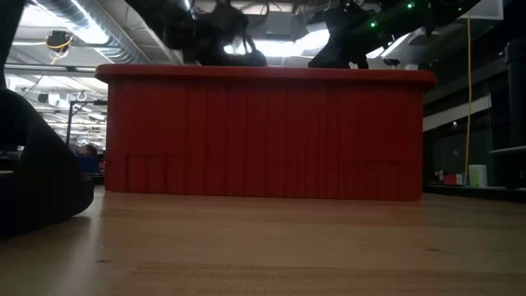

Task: Pick and place slides into bin
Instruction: Put the black slide into the red container

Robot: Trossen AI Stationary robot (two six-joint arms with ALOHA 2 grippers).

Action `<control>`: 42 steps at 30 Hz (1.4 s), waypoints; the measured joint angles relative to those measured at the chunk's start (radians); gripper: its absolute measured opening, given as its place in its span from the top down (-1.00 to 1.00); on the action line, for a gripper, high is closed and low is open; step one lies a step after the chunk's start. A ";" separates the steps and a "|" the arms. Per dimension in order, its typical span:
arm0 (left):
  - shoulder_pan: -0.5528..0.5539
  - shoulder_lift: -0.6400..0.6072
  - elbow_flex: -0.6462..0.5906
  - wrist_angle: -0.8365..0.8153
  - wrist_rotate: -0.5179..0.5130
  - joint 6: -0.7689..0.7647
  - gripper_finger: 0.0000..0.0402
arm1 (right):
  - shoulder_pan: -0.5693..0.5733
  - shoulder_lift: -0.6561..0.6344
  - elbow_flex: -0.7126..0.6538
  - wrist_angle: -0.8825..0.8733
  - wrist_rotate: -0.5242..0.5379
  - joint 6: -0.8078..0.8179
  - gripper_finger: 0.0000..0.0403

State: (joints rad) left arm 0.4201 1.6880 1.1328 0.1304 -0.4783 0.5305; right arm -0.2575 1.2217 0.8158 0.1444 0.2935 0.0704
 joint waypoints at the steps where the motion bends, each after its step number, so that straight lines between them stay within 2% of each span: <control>1: -0.009 -0.019 0.000 -0.012 0.000 -0.006 0.54 | 0.000 0.000 0.000 0.000 0.000 0.000 0.91; 7: -0.057 -0.143 0.000 -0.093 0.005 -0.050 0.81 | 0.000 0.000 0.000 0.000 0.000 -0.011 0.98; 10: -0.074 -0.198 0.000 -0.161 0.048 -0.084 0.96 | 0.000 0.000 0.000 0.000 0.000 -0.064 0.96; 12: -0.085 -0.227 0.000 -0.221 0.051 -0.124 0.98 | 0.000 0.000 0.000 0.000 0.000 -0.093 0.95; 17: -0.134 -0.276 0.000 -0.402 -0.014 -0.171 0.99 | 0.000 0.000 0.000 0.001 -0.002 -0.158 0.97; 22: -0.250 -0.287 -0.003 -0.471 0.009 -0.196 0.99 | 0.014 0.000 0.000 0.028 -0.124 -0.182 0.98; 25: -0.359 -0.287 -0.034 -0.428 -0.026 -0.193 0.99 | 0.085 0.000 0.000 0.033 -0.121 -0.223 0.98; 30: -0.573 -0.293 -0.087 -0.390 -0.207 -0.262 0.99 | 0.254 0.000 0.000 0.014 0.066 -0.216 0.99; 34: -0.734 -0.296 -0.091 -0.389 -0.208 -0.310 0.99 | 0.401 0.000 0.000 0.008 0.102 -0.182 0.99; 36: -0.807 -0.306 -0.091 -0.389 -0.213 -0.347 0.99 | 0.473 0.000 0.000 0.008 0.168 -0.180 0.99; 39: -0.919 -0.336 -0.091 -0.403 -0.261 -0.408 0.99 | 0.578 0.000 0.000 0.008 0.263 -0.175 0.99; 42: -1.025 -0.367 -0.090 -0.438 -0.321 -0.472 0.99 | 0.664 0.000 0.000 0.010 0.286 -0.136 0.99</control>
State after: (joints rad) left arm -0.6051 1.3211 1.0424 -0.3072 -0.7989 0.0589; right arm 0.4061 1.2221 0.8158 0.1543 0.5800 -0.0652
